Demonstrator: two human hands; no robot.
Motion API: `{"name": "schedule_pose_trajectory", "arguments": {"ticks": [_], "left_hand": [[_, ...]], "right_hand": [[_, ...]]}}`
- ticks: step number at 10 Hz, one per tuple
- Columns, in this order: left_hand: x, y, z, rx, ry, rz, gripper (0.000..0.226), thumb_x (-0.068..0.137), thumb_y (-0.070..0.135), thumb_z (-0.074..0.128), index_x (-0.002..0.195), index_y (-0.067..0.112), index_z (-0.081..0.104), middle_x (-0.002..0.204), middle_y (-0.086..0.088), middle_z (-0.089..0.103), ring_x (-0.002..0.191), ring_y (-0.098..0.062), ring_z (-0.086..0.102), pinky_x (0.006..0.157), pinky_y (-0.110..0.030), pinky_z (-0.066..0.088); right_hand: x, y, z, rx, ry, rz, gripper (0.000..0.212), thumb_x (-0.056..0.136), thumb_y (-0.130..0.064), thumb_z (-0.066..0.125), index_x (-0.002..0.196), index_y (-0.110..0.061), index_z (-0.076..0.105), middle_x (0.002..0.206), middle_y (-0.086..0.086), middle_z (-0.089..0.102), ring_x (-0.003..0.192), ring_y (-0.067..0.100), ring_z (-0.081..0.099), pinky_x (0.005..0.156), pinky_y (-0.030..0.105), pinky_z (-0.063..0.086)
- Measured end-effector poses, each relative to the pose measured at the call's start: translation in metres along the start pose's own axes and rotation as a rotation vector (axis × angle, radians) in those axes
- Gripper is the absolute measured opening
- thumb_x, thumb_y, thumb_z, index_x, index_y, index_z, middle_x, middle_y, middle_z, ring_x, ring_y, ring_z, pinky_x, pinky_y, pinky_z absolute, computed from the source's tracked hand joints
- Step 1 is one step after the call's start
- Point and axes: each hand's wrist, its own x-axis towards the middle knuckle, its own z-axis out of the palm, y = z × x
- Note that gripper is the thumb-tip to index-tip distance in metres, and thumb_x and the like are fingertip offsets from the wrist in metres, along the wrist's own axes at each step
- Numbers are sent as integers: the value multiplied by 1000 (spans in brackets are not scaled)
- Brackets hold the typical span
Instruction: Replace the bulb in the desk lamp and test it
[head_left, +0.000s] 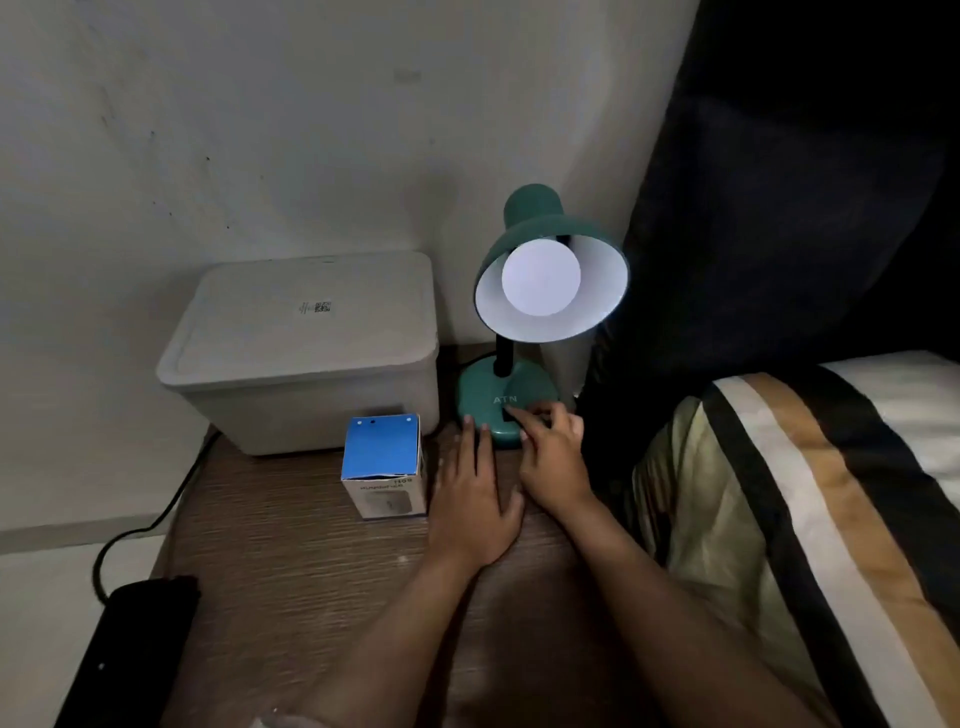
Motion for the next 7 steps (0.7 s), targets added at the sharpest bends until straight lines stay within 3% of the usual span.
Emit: {"name": "schedule_pose_trajectory", "arguments": {"ticks": [3, 5, 6, 7], "left_hand": [[0, 1, -4, -10, 37, 22, 80, 82, 50, 37, 146, 10, 14, 157, -12, 9, 139, -30, 24, 113, -40, 20], [1, 4, -11, -79, -71, -30, 83, 83, 49, 45, 147, 13, 6, 158, -8, -1, 142, -29, 15, 115, -43, 17], [11, 6, -22, -202, -215, -115, 94, 77, 48, 57, 147, 14, 3, 158, -7, -2, 144, -26, 8, 117, -45, 15], [4, 10, -28, -446, -100, -155, 77, 73, 51, 53, 137, 18, 27, 140, -5, 43, 127, -19, 43, 101, -43, 43]], "right_hand": [[-1, -2, -3, -11, -31, 3, 42, 89, -4, 48, 125, -23, 59, 119, 12, 47, 107, 29, 37, 94, 24, 29], [1, -16, -13, 85, -98, 104, 42, 90, -1, 46, 126, -20, 59, 122, 11, 48, 111, 24, 36, 101, 24, 32], [2, -30, -26, 185, -91, 105, 41, 91, -1, 48, 128, -14, 56, 126, 11, 51, 120, 26, 43, 102, 21, 29], [-6, -59, -47, 330, 44, -10, 31, 88, 1, 55, 115, -10, 65, 116, 4, 59, 113, 14, 53, 100, 20, 39]]}}
